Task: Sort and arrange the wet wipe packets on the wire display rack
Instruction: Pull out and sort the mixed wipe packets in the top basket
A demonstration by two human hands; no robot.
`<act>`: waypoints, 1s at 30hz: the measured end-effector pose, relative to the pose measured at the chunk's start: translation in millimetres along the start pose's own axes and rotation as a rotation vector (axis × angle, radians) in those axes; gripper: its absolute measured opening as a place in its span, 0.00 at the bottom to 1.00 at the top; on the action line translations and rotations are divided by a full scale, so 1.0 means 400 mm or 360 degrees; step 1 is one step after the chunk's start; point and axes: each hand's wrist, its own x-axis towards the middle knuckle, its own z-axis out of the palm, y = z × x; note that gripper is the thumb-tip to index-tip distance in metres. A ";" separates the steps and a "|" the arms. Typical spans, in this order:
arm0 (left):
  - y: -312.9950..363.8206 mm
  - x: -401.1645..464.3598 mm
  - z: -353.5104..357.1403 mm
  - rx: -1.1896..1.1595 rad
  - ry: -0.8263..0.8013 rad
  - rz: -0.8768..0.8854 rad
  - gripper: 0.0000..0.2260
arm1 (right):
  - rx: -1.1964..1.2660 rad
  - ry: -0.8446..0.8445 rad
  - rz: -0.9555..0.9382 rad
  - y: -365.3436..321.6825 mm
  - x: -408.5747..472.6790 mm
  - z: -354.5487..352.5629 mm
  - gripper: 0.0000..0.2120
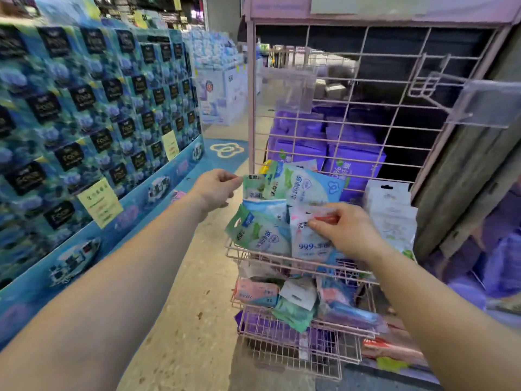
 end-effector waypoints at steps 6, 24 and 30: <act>0.008 -0.005 -0.034 -0.0036 -0.0488 0.0083 0.18 | 0.0059 0.0195 0.0138 0.012 -0.001 -0.010 0.07; -0.027 -0.012 -0.062 0.0372 -0.0349 0.0336 0.05 | 0.0143 -0.0245 0.0115 -0.062 -0.020 0.007 0.21; -0.016 -0.049 -0.018 0.1131 -0.0610 0.0454 0.18 | 0.0283 -0.0289 0.0099 -0.091 -0.010 0.012 0.17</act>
